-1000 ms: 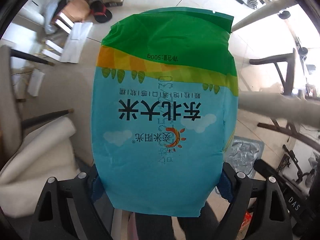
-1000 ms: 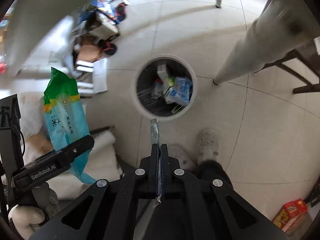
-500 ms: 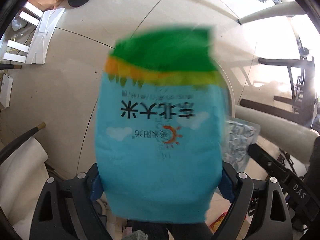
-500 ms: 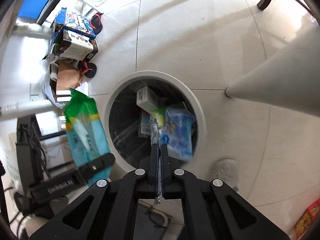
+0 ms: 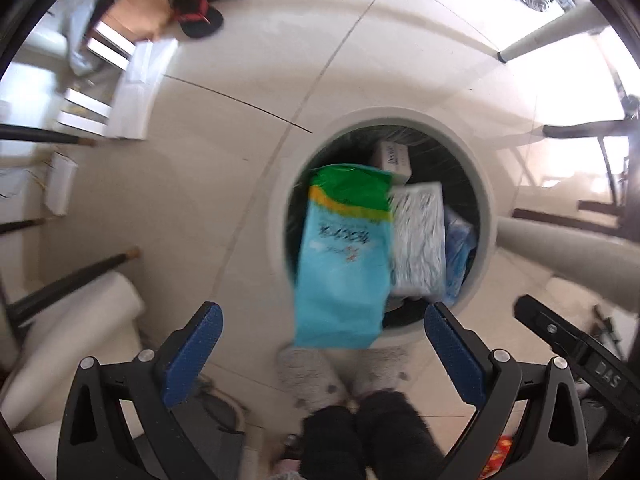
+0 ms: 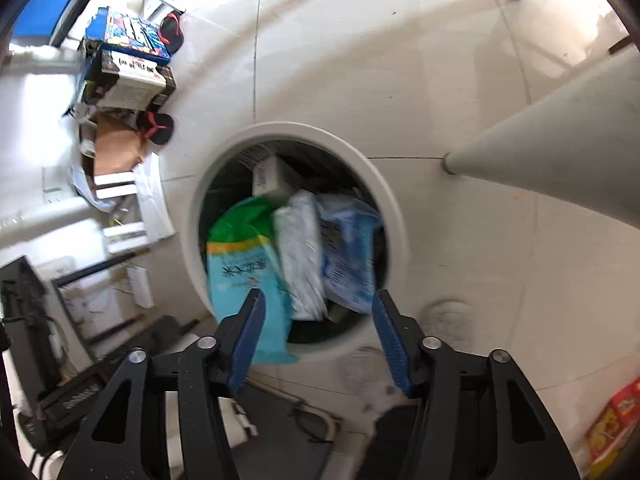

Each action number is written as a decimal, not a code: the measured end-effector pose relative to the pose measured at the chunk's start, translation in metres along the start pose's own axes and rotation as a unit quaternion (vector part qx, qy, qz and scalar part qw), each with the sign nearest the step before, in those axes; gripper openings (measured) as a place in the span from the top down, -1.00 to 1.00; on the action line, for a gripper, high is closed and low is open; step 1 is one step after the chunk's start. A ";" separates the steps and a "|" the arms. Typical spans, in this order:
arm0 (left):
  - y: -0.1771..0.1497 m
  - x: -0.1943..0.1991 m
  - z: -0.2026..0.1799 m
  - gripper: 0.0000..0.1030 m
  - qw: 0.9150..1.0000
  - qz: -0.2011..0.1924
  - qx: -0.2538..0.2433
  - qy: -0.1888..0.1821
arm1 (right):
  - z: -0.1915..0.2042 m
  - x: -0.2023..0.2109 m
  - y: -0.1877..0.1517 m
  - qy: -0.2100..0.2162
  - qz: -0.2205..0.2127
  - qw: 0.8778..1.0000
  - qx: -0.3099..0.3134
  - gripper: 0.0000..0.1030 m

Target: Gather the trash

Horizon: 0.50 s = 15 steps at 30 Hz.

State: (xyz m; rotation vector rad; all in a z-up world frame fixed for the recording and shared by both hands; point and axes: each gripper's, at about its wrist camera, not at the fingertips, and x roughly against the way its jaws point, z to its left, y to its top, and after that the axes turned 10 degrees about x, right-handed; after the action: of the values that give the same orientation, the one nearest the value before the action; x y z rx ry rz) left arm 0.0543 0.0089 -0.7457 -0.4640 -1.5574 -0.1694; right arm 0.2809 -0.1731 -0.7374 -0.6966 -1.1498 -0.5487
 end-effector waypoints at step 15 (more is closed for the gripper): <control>-0.103 0.151 -0.005 -1.00 0.999 -0.019 -0.036 0.021 | 0.029 0.143 -0.098 -0.064 -0.002 0.995 0.076 -0.99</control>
State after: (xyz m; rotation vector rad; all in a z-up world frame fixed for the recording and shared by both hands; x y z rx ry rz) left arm 0.0219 -0.0587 -0.5789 -0.4838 -1.5231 -0.2639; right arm 0.2390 -0.2235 -0.5746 -0.6053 -1.2991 -0.4184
